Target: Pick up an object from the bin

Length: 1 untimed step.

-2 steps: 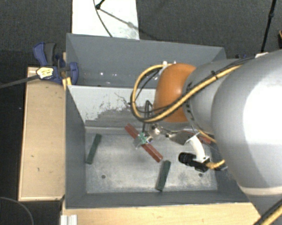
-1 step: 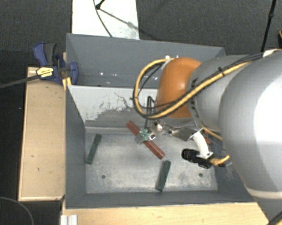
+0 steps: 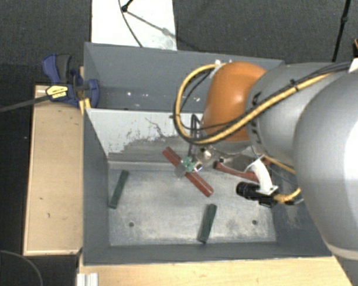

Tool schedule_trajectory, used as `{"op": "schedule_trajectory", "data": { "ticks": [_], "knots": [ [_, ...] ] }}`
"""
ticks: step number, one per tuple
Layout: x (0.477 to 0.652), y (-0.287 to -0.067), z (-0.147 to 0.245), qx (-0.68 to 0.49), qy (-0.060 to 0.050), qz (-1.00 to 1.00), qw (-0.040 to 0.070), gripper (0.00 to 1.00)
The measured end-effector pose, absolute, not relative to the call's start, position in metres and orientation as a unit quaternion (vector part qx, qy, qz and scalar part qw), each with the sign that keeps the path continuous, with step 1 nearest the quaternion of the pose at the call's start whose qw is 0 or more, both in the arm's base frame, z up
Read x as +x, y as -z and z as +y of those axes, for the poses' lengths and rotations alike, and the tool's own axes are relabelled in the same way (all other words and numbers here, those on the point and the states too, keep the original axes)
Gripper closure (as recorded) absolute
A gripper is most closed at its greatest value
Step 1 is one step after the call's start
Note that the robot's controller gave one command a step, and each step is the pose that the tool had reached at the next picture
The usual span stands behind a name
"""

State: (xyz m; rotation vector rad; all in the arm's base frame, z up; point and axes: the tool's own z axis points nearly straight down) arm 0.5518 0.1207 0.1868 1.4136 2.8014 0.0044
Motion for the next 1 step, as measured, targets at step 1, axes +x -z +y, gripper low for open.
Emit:
{"op": "schedule_trajectory", "data": {
  "ticks": [1],
  "knots": [
    [0.5526, -0.1976, 0.1206, 0.445, -0.001, 0.895, 0.002, 1.00]
  ]
}}
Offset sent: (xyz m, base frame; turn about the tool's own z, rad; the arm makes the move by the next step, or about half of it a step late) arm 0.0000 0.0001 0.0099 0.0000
